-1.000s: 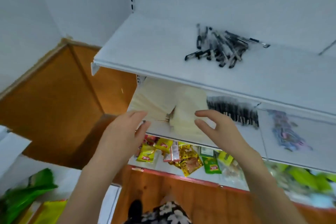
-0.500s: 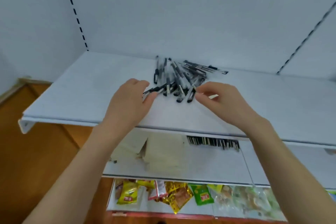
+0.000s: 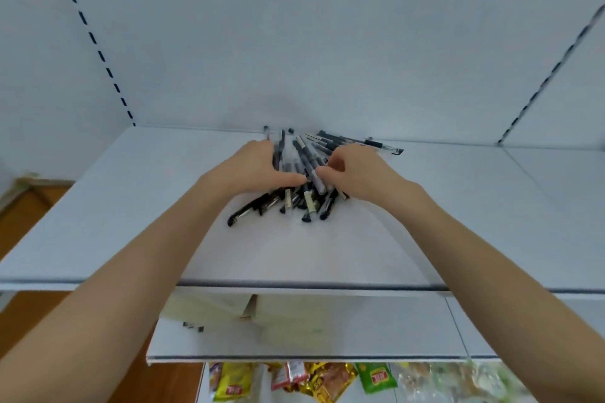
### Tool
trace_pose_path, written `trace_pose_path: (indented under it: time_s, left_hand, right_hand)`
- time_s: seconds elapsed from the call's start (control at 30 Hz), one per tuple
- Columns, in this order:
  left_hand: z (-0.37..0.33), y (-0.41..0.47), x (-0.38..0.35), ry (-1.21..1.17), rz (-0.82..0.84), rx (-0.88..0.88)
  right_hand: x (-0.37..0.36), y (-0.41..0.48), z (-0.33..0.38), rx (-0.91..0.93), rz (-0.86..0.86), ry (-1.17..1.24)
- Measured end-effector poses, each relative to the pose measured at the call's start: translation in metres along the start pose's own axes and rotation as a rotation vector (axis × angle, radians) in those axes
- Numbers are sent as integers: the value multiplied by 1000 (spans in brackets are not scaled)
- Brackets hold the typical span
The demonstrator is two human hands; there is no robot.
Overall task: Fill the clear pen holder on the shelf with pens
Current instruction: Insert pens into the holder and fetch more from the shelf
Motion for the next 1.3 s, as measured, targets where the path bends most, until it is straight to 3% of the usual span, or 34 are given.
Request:
trace_pose_path:
  time_s: [0.5,0.7,0.9,1.3]
  left_hand:
    - [0,10,-10,32,111,-8]
    - [3,6,-10,67,16,-21]
    - [13,10,-7,-53,-100,-22]
    - [2,14,-2,111,-213,18]
  right_hand:
    - [4,6,-8,-105,109,-139]
    - [6,3,-15,-122,116,-173]
    - [1,1,-11,-109,24,-91]
    - [-4,2,-18,-150,3,91]
Point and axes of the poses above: each hand's wrist, its own y-axis towards the middle knuckle, its own x-axis out of the back of the hand, z = x × y, the point moved 7 cm from there along y, towards the middle knuckle, and after that the axes turned 5 degrees about x, right-handed, at the moved point
